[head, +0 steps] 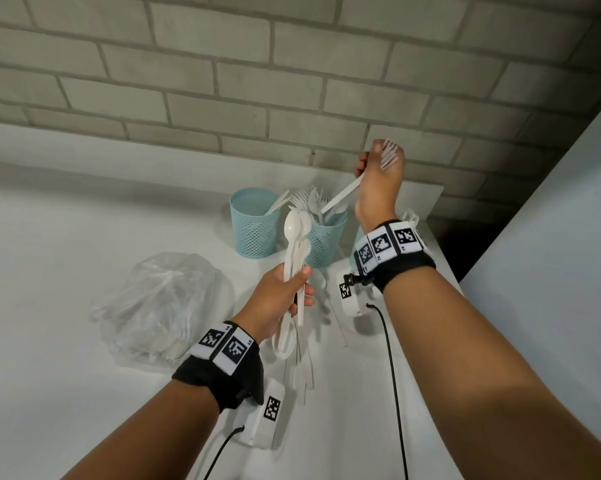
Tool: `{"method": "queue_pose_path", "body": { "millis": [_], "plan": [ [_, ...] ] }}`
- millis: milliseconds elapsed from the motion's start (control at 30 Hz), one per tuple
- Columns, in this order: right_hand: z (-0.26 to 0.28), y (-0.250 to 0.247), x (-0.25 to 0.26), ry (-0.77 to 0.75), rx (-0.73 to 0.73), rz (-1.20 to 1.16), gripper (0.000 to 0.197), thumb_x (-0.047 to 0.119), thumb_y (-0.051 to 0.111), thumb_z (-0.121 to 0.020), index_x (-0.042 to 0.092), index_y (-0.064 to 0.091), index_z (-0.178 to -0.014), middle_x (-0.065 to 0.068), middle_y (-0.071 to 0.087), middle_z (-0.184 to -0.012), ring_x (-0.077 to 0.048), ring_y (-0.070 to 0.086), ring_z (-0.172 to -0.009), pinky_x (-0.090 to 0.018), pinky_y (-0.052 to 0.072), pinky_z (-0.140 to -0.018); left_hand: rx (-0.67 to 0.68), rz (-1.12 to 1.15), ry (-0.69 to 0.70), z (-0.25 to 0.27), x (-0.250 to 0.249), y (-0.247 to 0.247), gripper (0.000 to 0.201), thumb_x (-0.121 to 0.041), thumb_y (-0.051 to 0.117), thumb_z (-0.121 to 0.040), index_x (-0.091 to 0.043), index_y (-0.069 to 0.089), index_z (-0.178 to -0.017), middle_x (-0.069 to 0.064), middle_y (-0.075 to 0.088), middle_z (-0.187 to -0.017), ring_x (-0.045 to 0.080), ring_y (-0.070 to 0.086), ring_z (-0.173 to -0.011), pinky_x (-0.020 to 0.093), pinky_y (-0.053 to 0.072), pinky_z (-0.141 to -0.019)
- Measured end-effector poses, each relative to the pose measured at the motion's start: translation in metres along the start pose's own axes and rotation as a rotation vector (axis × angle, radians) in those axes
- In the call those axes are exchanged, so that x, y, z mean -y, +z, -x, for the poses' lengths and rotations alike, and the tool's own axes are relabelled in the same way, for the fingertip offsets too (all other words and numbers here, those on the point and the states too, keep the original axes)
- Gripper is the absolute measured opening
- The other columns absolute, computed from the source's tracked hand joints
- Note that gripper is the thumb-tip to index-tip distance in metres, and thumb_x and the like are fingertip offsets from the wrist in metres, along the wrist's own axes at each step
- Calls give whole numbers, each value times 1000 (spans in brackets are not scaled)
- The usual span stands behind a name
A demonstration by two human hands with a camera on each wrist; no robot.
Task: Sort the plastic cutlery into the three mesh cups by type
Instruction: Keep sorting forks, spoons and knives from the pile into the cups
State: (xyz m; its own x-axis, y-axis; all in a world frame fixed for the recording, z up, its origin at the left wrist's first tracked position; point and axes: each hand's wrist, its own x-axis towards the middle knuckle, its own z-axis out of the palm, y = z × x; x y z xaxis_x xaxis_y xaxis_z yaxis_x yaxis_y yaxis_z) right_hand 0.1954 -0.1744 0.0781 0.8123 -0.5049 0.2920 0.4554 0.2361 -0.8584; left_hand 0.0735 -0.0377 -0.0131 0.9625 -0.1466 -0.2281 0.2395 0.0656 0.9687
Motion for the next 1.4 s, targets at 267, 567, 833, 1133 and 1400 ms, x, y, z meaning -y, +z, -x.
{"method": "queue_pose_path", "body": {
  "millis": [267, 567, 833, 1133, 1400],
  "plan": [
    [5, -11, -26, 61, 201, 346, 27, -2, 62, -85, 7, 54, -109, 2, 59, -97, -8, 57, -91, -13, 47, -83, 15, 24, 44, 3, -4, -3, 16, -37, 54, -92, -26, 57, -102, -4, 63, -76, 7, 63, -67, 13, 40, -48],
    [40, -27, 9, -105, 312, 375, 15, 5, 61, -87, 19, 61, -91, 2, 63, -85, -13, 60, -79, -22, 51, -71, 128, 157, 4, 8, -5, -4, 25, -22, 45, -98, -24, 55, -122, -6, 67, -88, 6, 58, -75, 17, 35, -56],
    [75, -49, -1, 237, 551, 521, 41, 29, 58, -92, 15, 50, -130, -1, 62, -113, -13, 58, -104, -26, 48, -90, 200, 220, -16, 11, -6, -6, 23, -28, 46, -97, -24, 63, -112, -10, 55, -66, 3, 49, -58, 16, 35, -51],
    [88, -57, 2, 470, 682, 245, 29, 9, 55, -92, 9, 56, -121, -4, 68, -93, -12, 66, -76, -21, 56, -65, 258, 269, -39, 13, -9, -5, 35, -42, 40, -97, -20, 67, -102, -8, 45, -60, 3, 37, -50, 11, 29, -40],
    [83, -53, 2, 435, 321, 166, 30, 17, 48, -97, 9, 47, -126, -6, 63, -87, -14, 63, -64, -31, 55, -72, 230, 173, -29, 13, -1, -4, 32, -38, 42, -98, -18, 64, -109, -9, 44, -61, 2, 34, -48, 12, 26, -43]
  ]
}}
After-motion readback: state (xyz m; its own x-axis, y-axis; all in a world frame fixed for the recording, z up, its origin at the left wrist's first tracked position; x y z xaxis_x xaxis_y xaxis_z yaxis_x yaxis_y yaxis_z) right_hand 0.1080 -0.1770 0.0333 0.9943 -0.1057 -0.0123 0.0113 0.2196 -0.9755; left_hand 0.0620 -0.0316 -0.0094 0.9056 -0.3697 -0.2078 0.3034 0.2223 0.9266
